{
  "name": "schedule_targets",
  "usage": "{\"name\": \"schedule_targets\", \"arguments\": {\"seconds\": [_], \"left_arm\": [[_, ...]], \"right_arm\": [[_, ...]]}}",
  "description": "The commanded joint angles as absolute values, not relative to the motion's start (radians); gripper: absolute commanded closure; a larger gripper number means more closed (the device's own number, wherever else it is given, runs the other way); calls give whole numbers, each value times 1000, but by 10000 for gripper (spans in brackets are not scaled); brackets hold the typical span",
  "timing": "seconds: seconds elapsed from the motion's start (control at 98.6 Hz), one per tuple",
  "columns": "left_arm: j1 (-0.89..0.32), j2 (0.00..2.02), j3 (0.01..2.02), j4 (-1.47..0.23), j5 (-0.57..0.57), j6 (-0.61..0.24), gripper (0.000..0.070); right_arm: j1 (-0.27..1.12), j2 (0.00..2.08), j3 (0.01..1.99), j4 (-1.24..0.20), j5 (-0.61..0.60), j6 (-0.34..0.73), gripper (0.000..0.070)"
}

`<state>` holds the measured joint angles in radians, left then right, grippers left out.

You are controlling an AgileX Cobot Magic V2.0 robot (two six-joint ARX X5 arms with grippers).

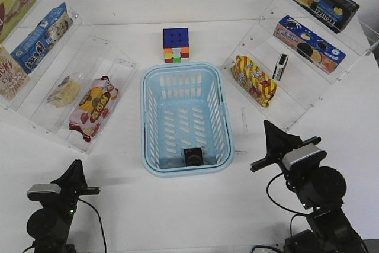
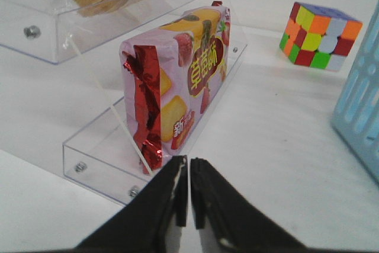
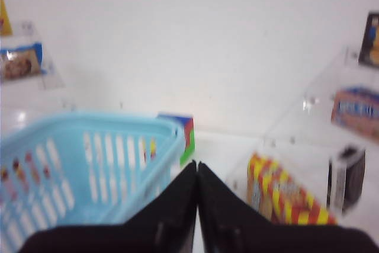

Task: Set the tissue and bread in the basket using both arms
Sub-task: 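Reach the left gripper to the bagged bread slice on the shelf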

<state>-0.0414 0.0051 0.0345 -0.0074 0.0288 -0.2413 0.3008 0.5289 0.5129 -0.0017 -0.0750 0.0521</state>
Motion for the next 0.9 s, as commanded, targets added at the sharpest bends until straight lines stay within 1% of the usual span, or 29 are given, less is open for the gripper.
{"name": "schedule_targets", "arguments": {"seconds": [0.0, 0.081, 0.182, 0.223, 0.274, 0.335, 0.507, 0.527, 0.547, 0.618, 0.629, 0.639, 0.649, 0.659, 0.669, 0.679, 0.71, 0.74, 0.892], "left_arm": [[-40, 3, 47, 8, 30, -465, 699], [-40, 6, 97, 0, 30, -510, 699], [-40, 47, 202, -52, 30, -503, 699], [-40, 87, 255, -77, 29, -487, 699], [-40, 155, 331, -111, 27, -434, 699], [-40, 252, 419, -146, 27, -347, 699], [-40, 556, 645, -196, 26, -1, 691], [-40, 590, 667, -196, 26, 38, 670], [-40, 622, 688, -196, 26, 72, 625], [-40, 732, 760, -192, 25, 153, 384], [-40, 739, 765, -192, 24, 156, 365], [-40, 754, 774, -191, 22, 162, 330], [-40, 776, 789, -191, 20, 171, 280], [-40, 790, 798, -190, 17, 176, 250], [-40, 797, 802, -190, 15, 178, 236], [-40, 818, 816, -189, 9, 184, 198], [-40, 852, 838, -188, -4, 197, 150], [-40, 891, 863, -190, -19, 215, 120], [-40, 1072, 975, -191, -106, 351, 120]], "right_arm": [[306, 537, 521, -4, -72, 67, 700], [305, 537, 521, -6, -73, 80, 700], [306, 538, 521, 0, -73, 88, 700], [305, 539, 521, -1, -72, 89, 700], [305, 546, 521, 1, -73, 89, 700], [306, 550, 521, 0, -73, 90, 700], [305, 558, 521, 3, -73, 90, 700], [305, 558, 521, 2, -73, 90, 700], [305, 559, 521, 2, -74, 90, 700], [305, 559, 521, 2, -74, 90, 700], [305, 559, 521, 2, -74, 90, 700], [306, 559, 521, 2, -74, 90, 700], [305, 559, 521, 2, -74, 90, 700], [305, 559, 521, 2, -74, 90, 700], [305, 559, 521, 2, -74, 90, 700], [305, 559, 521, 2, -74, 90, 700], [305, 559, 521, 2, -74, 90, 700], [305, 559, 521, 2, -74, 90, 700], [305, 559, 521, 2, -75, 90, 700]]}}
